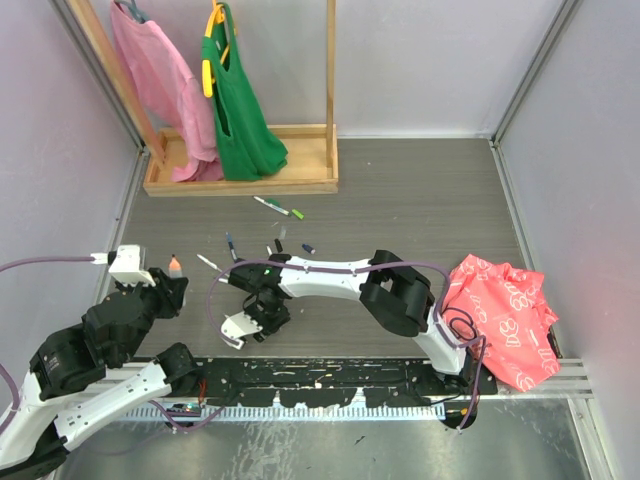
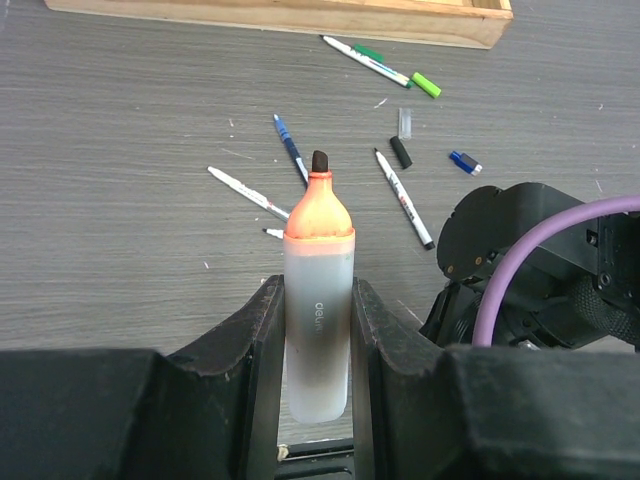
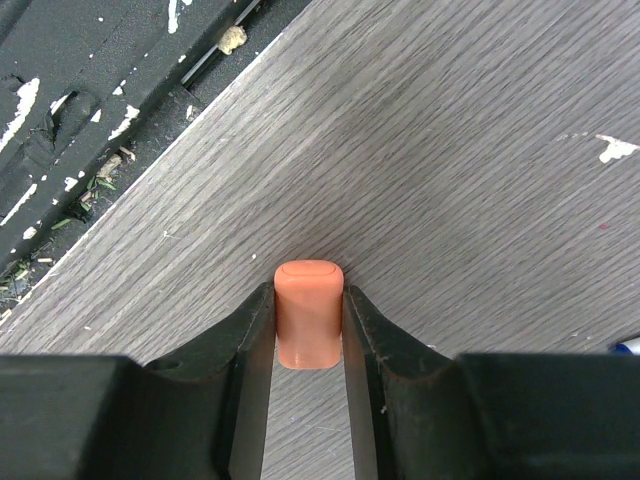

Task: Insert the pens into the pen caps
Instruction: Insert the pen cap onto the pen.

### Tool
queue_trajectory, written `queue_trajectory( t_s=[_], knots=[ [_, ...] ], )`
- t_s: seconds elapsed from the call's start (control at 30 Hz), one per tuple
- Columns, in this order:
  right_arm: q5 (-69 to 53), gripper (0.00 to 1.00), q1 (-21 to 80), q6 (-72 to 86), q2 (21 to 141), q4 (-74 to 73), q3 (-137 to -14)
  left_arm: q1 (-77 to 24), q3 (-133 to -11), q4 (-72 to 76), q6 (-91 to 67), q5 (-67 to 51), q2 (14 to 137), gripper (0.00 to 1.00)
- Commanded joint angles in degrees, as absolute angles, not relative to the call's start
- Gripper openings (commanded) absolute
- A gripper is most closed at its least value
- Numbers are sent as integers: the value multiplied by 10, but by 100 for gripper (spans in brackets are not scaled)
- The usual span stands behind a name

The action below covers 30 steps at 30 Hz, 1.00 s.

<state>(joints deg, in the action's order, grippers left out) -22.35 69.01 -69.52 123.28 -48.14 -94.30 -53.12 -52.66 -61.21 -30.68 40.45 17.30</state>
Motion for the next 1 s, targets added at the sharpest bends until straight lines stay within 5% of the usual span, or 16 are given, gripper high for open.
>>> queue_trajectory(
  t_s=[0.0, 0.47, 0.97],
  knots=[
    [-232, 24, 694, -694, 1207, -476, -961, -529, -532, -605, -315, 432, 173, 0],
    [-266, 0, 670, -439, 943, -232, -709, -529, -518, -564, -277, 382, 156, 0],
    [60, 0, 667, 130, 608, 39, -427, -529, -513, -360, -236, 165, 266, 0]
  ],
)
